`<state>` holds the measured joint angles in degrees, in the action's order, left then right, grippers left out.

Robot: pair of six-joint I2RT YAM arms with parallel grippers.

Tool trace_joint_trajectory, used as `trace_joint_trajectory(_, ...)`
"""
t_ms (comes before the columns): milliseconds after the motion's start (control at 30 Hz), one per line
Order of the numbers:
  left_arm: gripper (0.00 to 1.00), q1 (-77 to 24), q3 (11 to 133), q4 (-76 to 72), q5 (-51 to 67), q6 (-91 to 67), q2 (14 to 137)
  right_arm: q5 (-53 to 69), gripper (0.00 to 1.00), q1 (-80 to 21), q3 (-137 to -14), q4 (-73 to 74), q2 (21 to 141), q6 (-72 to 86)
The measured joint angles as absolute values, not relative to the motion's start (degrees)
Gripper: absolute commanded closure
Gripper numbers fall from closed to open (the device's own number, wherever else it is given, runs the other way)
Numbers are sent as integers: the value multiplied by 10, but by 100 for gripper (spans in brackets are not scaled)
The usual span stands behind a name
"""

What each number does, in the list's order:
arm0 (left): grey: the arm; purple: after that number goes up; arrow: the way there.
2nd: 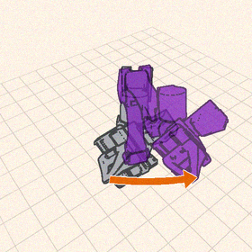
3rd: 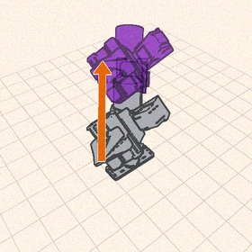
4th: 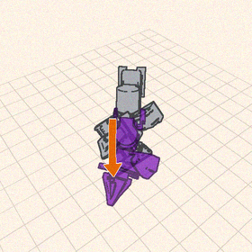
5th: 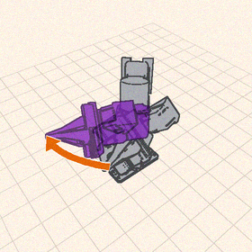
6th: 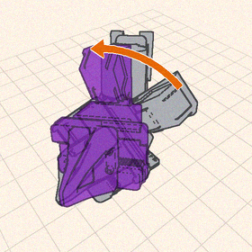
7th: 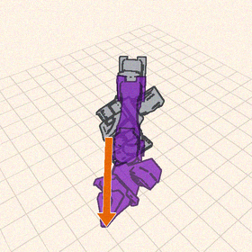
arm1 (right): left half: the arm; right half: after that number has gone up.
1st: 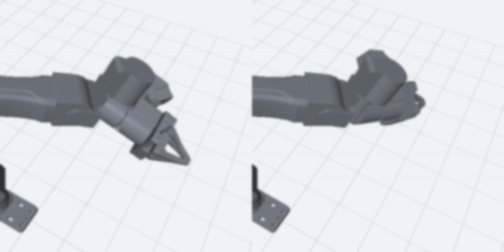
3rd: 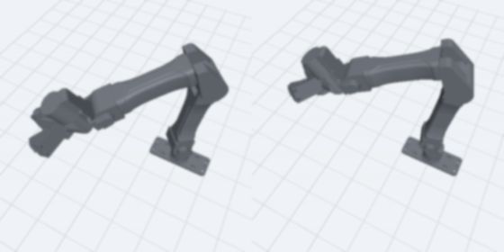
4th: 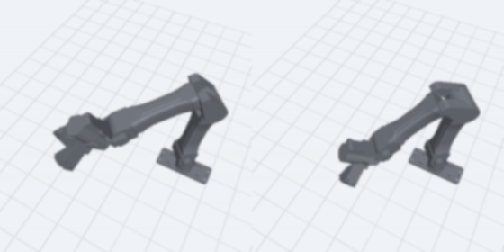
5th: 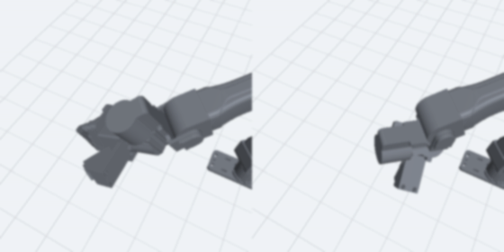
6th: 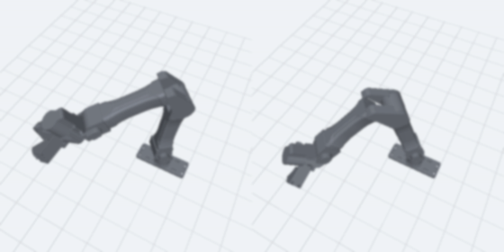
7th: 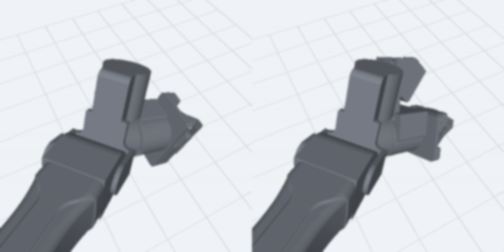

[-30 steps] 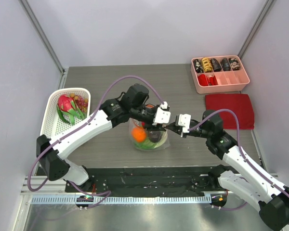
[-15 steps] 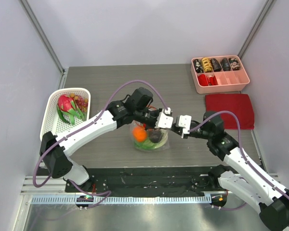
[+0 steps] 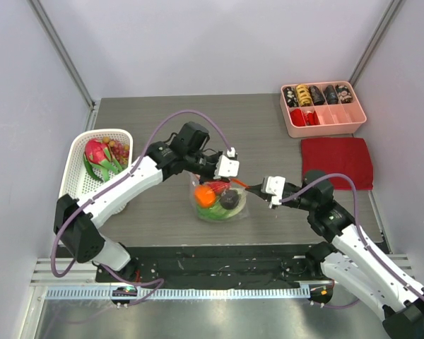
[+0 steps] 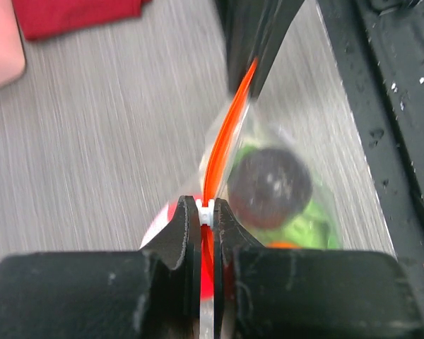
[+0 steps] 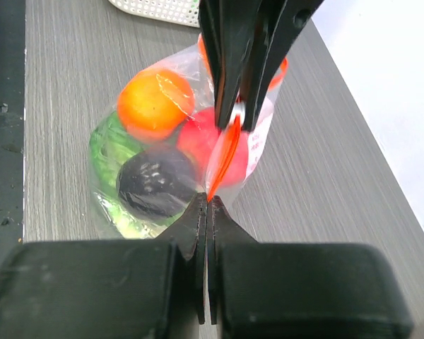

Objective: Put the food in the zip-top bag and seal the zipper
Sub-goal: Zip the zipper food storage bag at the center of the board.

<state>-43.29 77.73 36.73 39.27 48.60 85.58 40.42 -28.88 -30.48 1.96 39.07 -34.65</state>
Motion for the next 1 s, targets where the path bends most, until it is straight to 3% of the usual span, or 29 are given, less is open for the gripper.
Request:
trace_joint_trajectory(600, 93, -252, 737, 486, 334, 561, 808, 369, 99, -289, -295, 69, 322, -360)
trace_joint_trajectory(733, 100, -217, 725, 500, 317, 575, 795, 364, 99, -289, -295, 79, 321, -361)
trace_joint_trajectory(767, 100, -213, 723, 502, 317, 577, 793, 363, 95, -289, -295, 82, 323, -361)
trace_joint_trajectory(800, 100, -213, 723, 503, 318, 578, 791, 363, 74, -289, -295, 83, 325, -359)
trace_joint_trajectory(900, 100, -214, 722, 505, 335, 579, 782, 365, 41, -289, -307, 88, 357, -350)
trace_joint_trajectory(1000, 100, -229, 726, 505, 352, 569, 768, 367, 32, -289, -339, 83, 407, -345)
